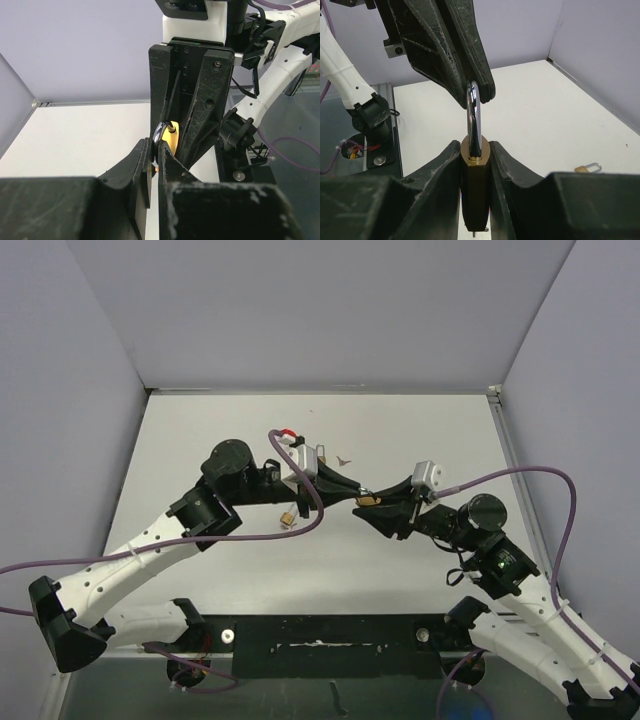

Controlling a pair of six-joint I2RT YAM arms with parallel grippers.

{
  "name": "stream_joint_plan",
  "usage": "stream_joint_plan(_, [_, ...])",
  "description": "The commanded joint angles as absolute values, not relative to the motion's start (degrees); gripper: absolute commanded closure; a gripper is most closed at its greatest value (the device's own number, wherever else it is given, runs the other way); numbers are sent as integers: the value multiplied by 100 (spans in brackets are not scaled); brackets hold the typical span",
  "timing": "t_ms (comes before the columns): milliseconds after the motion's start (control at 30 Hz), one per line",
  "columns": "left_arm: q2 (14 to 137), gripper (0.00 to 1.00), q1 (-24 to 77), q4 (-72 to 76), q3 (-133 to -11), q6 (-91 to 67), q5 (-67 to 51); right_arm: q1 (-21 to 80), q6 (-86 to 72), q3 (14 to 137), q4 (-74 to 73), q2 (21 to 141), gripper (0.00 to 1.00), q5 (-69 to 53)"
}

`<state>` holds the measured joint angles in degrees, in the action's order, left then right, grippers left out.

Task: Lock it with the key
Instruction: Lock the lock.

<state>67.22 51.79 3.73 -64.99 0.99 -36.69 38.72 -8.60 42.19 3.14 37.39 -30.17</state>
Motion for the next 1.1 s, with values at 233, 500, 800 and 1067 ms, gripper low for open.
stream_joint_plan(233, [6912, 100, 5643, -1165, -5502, -605, -4867, 3914, -1230, 4932, 4868, 3748, 100, -2603])
stream_joint_plan(500, [6947, 100, 5654, -1202, -5221, -727, -5093, 3917, -1145, 5371, 4490, 3876, 100, -2866])
stream_joint_plan(800, [6903, 100, 5834, -2291, -5339, -581, -4609, 3911, -795, 6137, 3252, 3973, 100, -3338])
stream_joint_plan(1067, [7033, 100, 5983, -2813, -5538, -521, -4386, 3914, -628, 6491, 2610, 4039, 100, -3501])
